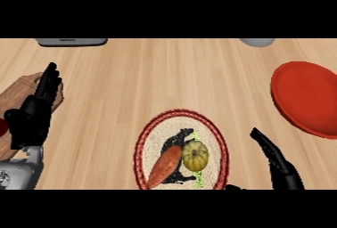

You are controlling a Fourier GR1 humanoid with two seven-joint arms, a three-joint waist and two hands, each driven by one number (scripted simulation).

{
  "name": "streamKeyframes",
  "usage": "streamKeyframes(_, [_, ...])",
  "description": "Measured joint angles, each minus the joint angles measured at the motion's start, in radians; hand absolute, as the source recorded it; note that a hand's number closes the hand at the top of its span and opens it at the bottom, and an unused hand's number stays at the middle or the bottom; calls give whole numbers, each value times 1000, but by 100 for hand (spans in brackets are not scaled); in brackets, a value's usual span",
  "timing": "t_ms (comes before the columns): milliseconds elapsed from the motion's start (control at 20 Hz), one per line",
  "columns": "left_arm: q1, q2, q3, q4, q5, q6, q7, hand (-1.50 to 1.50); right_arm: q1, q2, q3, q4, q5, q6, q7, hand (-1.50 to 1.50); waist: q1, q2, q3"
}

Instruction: Pick the sweet potato from the placemat and place it in the bowl

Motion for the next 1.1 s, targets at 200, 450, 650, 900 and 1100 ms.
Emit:
streamKeyframes(200, [-17,-8,-6,6,-11,-2,7,0,20,-83,56,-133,128,-7,178,-150,9,1,-2])
streamKeyframes(450, [-26,-13,-8,3,-13,-13,9,0,-39,-148,140,-259,295,27,476,-150,25,2,-3])
streamKeyframes(650, [-36,-34,-16,25,-32,-7,-6,0,-130,-144,235,-321,392,103,712,-150,28,3,-2])
streamKeyframes(900, [-54,-49,-3,55,-36,-21,-19,0,-291,-65,317,-284,429,209,923,-150,31,4,-1])
streamKeyframes(1100, [-50,-65,3,48,-53,-24,-12,0,-345,-13,377,-253,459,266,1022,-150,28,3,0])
